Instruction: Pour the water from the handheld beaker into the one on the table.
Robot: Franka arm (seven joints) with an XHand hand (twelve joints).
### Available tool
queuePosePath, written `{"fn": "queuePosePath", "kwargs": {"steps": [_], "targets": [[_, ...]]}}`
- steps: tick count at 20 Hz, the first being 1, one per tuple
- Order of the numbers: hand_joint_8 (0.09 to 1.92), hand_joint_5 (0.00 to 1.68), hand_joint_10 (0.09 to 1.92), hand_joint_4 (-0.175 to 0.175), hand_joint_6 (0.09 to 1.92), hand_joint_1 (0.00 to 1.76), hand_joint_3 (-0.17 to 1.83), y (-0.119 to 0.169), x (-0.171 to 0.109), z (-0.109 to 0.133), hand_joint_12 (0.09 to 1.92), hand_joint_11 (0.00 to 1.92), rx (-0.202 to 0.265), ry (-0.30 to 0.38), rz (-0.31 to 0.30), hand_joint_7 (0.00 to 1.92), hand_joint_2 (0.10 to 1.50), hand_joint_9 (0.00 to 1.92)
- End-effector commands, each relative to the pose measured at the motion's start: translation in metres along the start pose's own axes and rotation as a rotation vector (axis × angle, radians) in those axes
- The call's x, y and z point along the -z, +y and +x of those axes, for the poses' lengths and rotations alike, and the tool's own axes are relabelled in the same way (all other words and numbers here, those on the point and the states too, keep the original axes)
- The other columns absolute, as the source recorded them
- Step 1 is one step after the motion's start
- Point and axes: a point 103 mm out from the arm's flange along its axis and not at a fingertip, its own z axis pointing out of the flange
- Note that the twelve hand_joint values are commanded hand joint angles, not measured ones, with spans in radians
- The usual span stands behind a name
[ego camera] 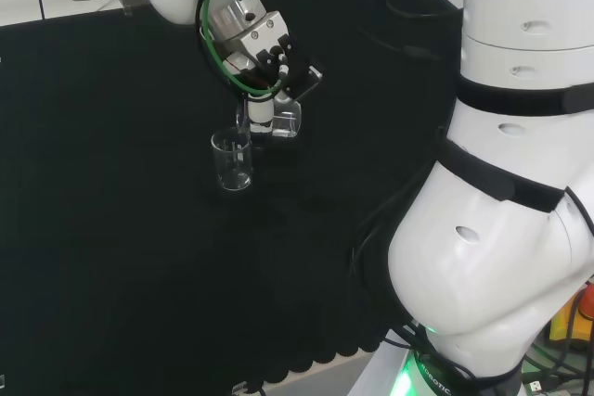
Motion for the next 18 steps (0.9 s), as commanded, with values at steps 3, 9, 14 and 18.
{"fn": "queuePosePath", "kwargs": {"steps": [3,9,14,18], "targets": [[0.83,1.19,0.71,-0.175,0.85,1.31,0.79,0.003,0.006,0.004,0.88,1.24,-0.013,-0.037,0.034,1.25,0.61,1.56],[0.83,1.18,0.72,-0.175,0.86,1.31,0.79,0.003,0.01,0.006,0.88,1.24,-0.022,-0.07,0.059,1.24,0.61,1.56],[0.83,1.18,0.72,-0.175,0.86,1.31,0.79,0.004,0.013,0.011,0.88,1.24,-0.026,-0.094,0.085,1.24,0.61,1.56],[0.83,1.18,0.72,-0.175,0.86,1.31,0.79,0.005,0.014,0.014,0.89,1.24,-0.028,-0.099,0.095,1.24,0.61,1.56]]}}
